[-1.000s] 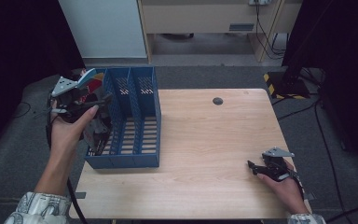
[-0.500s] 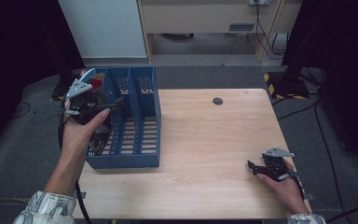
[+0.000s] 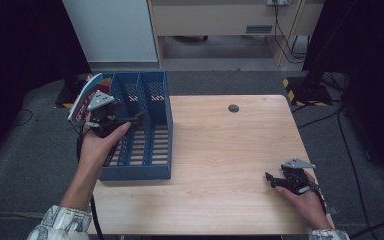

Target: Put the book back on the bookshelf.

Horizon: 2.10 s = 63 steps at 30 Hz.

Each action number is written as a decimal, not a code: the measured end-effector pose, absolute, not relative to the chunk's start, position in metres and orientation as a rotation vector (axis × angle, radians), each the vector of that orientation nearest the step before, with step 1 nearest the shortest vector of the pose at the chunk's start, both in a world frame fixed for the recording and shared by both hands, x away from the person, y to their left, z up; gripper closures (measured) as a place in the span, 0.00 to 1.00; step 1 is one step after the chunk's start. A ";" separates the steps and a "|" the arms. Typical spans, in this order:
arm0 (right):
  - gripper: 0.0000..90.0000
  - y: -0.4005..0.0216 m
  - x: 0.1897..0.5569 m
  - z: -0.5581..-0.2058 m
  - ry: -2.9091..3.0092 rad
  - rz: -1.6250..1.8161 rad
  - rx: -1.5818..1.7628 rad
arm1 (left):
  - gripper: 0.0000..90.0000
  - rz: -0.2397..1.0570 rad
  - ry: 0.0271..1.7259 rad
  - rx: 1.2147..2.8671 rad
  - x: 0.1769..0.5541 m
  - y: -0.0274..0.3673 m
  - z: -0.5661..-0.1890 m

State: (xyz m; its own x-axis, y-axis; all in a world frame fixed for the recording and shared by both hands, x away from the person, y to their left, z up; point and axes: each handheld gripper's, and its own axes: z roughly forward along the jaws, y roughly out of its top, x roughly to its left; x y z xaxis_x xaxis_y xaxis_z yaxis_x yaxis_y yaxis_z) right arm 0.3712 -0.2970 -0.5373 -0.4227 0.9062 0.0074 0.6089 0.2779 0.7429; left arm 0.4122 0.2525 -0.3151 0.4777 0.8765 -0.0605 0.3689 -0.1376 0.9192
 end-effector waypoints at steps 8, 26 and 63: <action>0.28 -0.297 0.371 -0.537 2.136 0.956 1.363 | 0.06 0.601 1.050 1.756 0.414 0.238 -0.327; 0.16 -0.294 0.372 -0.538 2.152 0.940 1.370 | 0.03 0.528 1.022 1.803 0.416 0.202 -0.353; 0.07 -0.290 0.372 -0.539 2.171 0.916 1.372 | 0.03 0.401 0.917 1.937 0.417 0.094 -0.399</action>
State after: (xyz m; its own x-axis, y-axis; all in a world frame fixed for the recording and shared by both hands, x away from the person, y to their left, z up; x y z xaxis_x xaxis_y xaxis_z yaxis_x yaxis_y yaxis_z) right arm 0.3716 -0.2904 -0.5386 -0.4305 0.9026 0.0026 0.6320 0.2994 0.7149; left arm 0.4165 0.0942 -0.3993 0.6686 0.7383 -0.0883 0.4368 -0.2939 0.8502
